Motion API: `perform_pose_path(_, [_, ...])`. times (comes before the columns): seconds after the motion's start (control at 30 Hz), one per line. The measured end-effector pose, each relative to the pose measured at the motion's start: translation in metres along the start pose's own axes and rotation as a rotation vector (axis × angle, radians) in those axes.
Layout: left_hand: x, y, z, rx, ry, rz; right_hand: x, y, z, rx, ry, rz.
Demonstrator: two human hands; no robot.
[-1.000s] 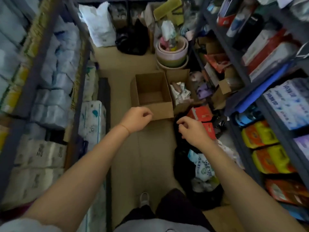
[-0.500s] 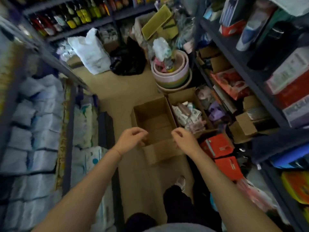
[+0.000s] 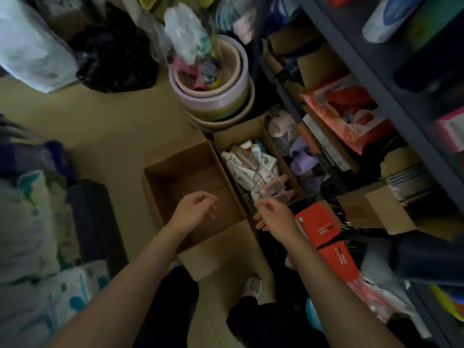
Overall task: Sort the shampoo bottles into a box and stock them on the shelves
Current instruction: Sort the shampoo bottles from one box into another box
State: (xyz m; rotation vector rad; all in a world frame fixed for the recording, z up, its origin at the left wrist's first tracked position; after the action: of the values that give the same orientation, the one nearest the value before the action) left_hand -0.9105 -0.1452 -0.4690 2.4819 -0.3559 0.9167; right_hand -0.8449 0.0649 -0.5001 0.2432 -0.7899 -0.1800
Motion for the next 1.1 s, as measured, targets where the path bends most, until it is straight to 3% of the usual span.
perform_pose_path(0.27, [-0.221, -0.078, 0.088, -0.009, -0.124, -0.009, -0.218, -0.058, -0.108, 0.064, -0.033, -0.193])
perform_pose_path(0.47, [-0.320, -0.118, 0.129, 0.007, -0.234, 0.023, -0.333, -0.078, -0.134, 0.174, 0.055, -0.262])
perform_pose_path(0.57, [-0.351, -0.133, 0.142, -0.003, -0.301, 0.031, -0.378, -0.084, -0.144, 0.293, 0.123, -0.278])
perform_pose_path(0.7, [-0.372, -0.144, 0.162, -0.002, -0.441, -0.071, -0.423, -0.095, -0.161, 0.437, 0.204, -0.205])
perform_pose_path(0.9, [-0.382, -0.142, 0.185, 0.126, -0.503, -0.084, -0.450, -0.113, -0.177, 0.894, 0.283, -0.200])
perform_pose_path(1.03, [-0.381, -0.144, 0.184, 0.140, -0.536, -0.112, -0.455, -0.116, -0.187, 0.671, 0.107, -0.119])
perform_pose_path(1.1, [-0.381, -0.145, 0.184, 0.158, -0.537, -0.112, -0.459, -0.115, -0.195, 0.531, 0.122, -0.085])
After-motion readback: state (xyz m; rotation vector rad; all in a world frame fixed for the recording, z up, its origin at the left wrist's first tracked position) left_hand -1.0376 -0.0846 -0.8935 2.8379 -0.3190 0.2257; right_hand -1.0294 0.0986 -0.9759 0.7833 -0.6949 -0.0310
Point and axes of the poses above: each hand's wrist, its own x-axis away from the middle knuckle, its own y-axis out of the back of the hand, z = x × y, the point moved 1 cm from there along -x, towards the middle knuckle, and after that the axes turned 4 degrees about -z, right-handed, at the moved point
